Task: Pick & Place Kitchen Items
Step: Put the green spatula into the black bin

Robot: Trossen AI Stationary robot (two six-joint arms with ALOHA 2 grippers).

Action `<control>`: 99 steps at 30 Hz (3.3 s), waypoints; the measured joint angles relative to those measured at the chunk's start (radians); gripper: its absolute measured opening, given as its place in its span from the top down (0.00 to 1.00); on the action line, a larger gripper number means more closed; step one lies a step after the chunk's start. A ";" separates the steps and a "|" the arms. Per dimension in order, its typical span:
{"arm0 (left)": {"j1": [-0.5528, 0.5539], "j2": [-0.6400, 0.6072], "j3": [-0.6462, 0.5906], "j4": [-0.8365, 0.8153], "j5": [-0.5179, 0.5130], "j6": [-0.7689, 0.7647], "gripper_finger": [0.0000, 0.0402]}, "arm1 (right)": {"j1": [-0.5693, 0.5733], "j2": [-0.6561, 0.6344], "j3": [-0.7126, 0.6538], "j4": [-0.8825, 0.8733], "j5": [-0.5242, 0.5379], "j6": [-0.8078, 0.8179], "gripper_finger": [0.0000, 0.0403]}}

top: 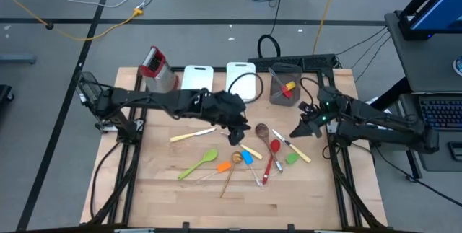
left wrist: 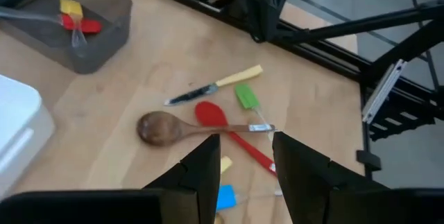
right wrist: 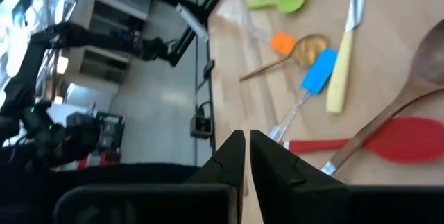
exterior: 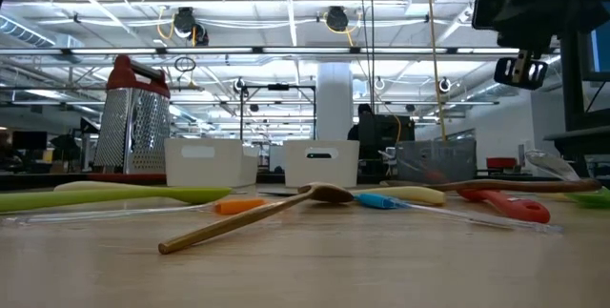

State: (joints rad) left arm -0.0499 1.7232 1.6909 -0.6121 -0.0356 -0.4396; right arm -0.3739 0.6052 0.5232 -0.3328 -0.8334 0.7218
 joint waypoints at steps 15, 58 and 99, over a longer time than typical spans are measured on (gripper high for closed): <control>-0.017 -0.003 0.000 -0.092 -0.080 -0.009 0.66 | 0.156 0.032 0.000 0.002 0.165 -0.259 0.96; 0.015 -0.548 -0.965 0.552 0.048 -0.038 0.66 | 0.665 0.209 0.000 0.002 0.472 1.274 0.74; 0.395 -0.592 -0.964 0.472 0.517 0.192 0.66 | 0.769 0.616 0.426 -0.437 0.985 1.792 0.51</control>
State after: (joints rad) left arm 0.3455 1.1309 0.7273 -0.1398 0.4813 -0.2471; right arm 0.3948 1.2214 0.9493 -0.7693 0.1516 2.5137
